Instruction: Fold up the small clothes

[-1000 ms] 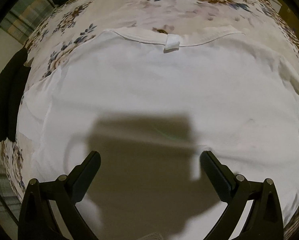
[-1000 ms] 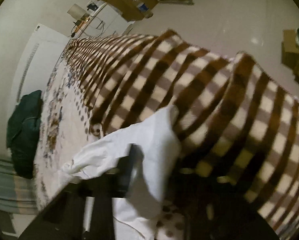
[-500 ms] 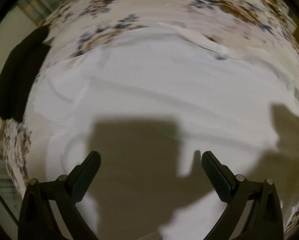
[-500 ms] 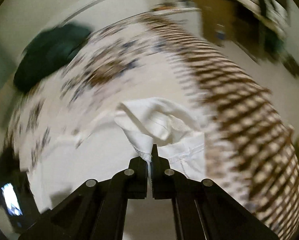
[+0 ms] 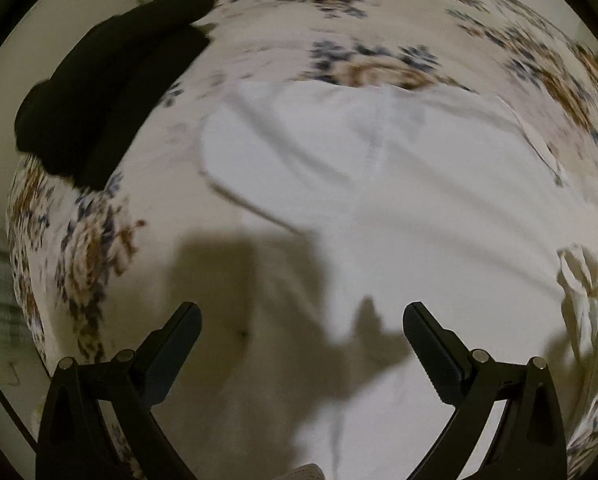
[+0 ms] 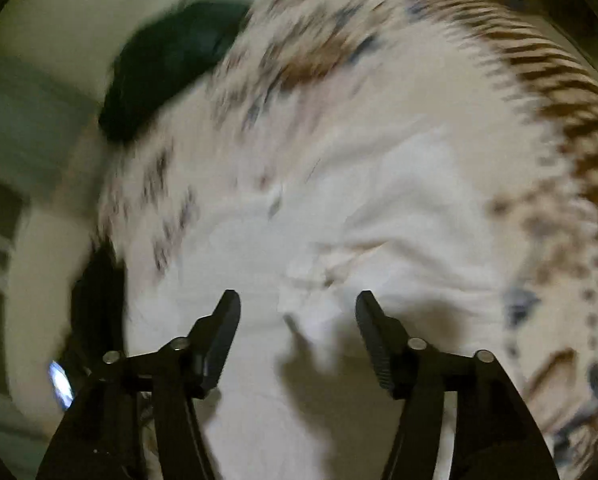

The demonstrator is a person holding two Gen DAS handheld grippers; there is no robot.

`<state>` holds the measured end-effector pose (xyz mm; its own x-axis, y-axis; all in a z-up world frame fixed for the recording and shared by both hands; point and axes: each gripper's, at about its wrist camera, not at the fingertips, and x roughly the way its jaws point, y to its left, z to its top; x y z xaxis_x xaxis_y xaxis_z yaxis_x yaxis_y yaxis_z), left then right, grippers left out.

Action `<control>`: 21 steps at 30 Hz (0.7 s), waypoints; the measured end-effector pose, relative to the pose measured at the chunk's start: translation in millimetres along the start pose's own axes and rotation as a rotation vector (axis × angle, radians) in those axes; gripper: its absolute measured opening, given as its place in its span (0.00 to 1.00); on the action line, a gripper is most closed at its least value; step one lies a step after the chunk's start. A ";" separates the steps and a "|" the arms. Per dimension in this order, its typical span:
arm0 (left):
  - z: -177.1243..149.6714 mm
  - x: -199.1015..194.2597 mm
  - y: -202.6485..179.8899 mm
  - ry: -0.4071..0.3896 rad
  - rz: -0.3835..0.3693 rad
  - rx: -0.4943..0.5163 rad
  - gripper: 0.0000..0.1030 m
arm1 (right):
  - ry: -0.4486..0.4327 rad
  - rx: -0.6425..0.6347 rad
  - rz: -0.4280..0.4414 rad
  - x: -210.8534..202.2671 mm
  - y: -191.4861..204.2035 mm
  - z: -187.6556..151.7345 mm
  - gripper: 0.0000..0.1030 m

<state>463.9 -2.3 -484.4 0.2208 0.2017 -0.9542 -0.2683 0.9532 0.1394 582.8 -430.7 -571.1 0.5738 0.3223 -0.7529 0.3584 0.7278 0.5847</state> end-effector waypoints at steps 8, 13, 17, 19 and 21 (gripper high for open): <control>18.6 31.0 61.5 0.051 -0.007 -0.161 1.00 | 0.217 -0.189 -0.410 71.5 -30.8 -7.9 0.63; 40.6 53.7 104.3 0.055 -0.105 -0.329 1.00 | 0.102 -0.218 -0.395 28.6 -16.7 -32.3 0.63; 54.5 79.4 118.0 0.092 -0.204 -0.467 1.00 | 0.055 -0.145 -0.344 -7.3 -20.0 -51.7 0.63; 61.1 92.2 120.8 0.102 -0.254 -0.539 0.99 | 0.059 -0.122 -0.344 -9.2 -22.6 -54.3 0.63; 66.4 100.5 114.9 0.098 -0.294 -0.581 0.90 | 0.074 -0.105 -0.353 -5.7 -22.0 -60.9 0.63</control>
<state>517.5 142.5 -546.8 0.2828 -0.0966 -0.9543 -0.6783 0.6833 -0.2702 526.8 -411.7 -598.1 0.3723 0.0804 -0.9246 0.4450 0.8588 0.2539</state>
